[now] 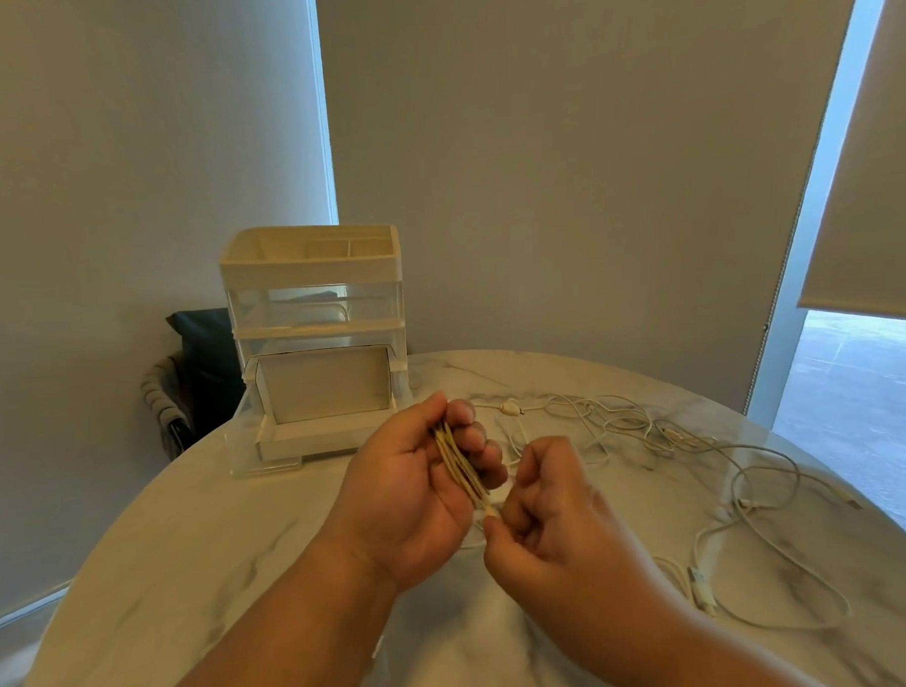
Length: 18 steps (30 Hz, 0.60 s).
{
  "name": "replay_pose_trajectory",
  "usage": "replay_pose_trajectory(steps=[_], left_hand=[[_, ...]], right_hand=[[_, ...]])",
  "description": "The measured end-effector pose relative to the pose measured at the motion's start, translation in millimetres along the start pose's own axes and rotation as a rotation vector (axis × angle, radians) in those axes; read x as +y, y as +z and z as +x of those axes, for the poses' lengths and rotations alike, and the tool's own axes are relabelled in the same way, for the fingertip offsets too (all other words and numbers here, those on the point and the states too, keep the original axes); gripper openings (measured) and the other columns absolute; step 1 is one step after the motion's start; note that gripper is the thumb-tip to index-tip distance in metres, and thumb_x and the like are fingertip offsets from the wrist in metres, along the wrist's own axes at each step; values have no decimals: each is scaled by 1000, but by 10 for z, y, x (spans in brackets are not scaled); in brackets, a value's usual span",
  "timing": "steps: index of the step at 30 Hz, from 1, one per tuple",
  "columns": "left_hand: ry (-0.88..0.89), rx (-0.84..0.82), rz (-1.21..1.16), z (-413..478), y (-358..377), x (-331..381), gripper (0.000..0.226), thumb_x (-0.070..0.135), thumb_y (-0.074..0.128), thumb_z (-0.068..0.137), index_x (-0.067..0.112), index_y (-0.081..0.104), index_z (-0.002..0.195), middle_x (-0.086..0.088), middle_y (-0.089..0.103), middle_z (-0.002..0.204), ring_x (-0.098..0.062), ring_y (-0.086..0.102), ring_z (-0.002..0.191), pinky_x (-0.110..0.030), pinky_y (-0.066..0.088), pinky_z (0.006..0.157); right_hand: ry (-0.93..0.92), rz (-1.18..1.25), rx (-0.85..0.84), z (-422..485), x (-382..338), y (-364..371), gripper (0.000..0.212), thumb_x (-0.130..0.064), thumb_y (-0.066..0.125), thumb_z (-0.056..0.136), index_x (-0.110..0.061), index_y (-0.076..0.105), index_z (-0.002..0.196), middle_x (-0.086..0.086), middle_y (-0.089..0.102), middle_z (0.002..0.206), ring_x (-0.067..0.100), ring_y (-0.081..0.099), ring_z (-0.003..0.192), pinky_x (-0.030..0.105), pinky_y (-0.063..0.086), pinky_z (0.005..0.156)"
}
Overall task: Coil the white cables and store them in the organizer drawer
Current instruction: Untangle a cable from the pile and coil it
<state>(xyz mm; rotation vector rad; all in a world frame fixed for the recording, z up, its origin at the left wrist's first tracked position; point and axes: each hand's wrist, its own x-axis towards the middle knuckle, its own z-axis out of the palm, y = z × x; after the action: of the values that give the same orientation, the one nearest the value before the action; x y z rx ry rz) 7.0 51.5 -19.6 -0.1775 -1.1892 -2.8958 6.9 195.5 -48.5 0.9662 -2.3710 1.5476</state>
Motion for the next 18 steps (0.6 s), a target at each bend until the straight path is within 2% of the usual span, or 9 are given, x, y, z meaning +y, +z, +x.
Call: replay_pose_trajectory(steps=[2,5,6,9,11,13,15,17,18], left_hand=[[-35,0,13,-24,12,18,34,27,44,96,11,58,70,-4,52,62,-18,55,58,-34,47,68],[-74,35,-9,-36,49,-16,32,25,42,97,13,54,70,0,45,59,-13,46,50,-31,41,60],[-73,50,-12,-32,52,-33,33,25,41,98,14,52,68,2,41,57,-11,41,46,-29,38,55],[-72,49,-38,-35,44,-16,35,25,42,97,17,48,64,7,29,51,-8,28,38,-23,29,41],[-108,-8,-41,-46,27,29,34,26,44,95,18,47,62,8,28,48,-6,25,35,-21,25,38],[-174,-82,2,-66,7,61,34,28,46,93,18,46,60,9,28,44,-5,26,32,-21,24,37],[-263,-185,40,-76,-22,58,36,27,47,93,18,47,59,9,31,41,-4,28,30,-20,25,36],[-338,-285,74,-86,-41,33,36,27,50,95,18,49,60,9,35,40,-4,32,30,-19,29,36],[-362,-313,90,-87,-46,22,34,29,51,93,18,50,60,9,36,40,-4,33,31,-19,30,36]], right_hand=[[-19,-149,-50,21,26,-61,28,-16,60,88,-29,36,92,-7,47,59,6,41,53,26,38,53],[-52,-336,-51,28,40,-65,26,-22,58,86,-32,34,89,-18,55,71,8,50,61,25,41,59],[-57,-329,-49,29,38,-47,26,-20,58,85,-31,35,88,-19,55,70,8,50,61,25,41,58],[-54,-172,-103,11,79,-35,27,-20,67,84,-23,41,89,-9,46,54,9,40,51,27,35,52],[-44,-5,-97,3,93,-94,39,-38,79,76,-21,47,92,-6,40,55,6,33,52,25,30,51],[-10,237,17,38,125,-176,47,-58,77,67,-27,55,96,-5,45,64,11,39,59,23,34,53],[14,352,122,98,189,-229,37,-61,64,72,-44,62,104,-8,60,84,11,54,76,22,46,68],[-17,165,156,118,209,-242,36,-57,58,83,-58,57,119,-21,62,109,4,60,99,21,47,86],[-40,63,151,117,204,-244,35,-48,59,90,-58,56,123,-23,59,112,3,58,104,17,45,88]])
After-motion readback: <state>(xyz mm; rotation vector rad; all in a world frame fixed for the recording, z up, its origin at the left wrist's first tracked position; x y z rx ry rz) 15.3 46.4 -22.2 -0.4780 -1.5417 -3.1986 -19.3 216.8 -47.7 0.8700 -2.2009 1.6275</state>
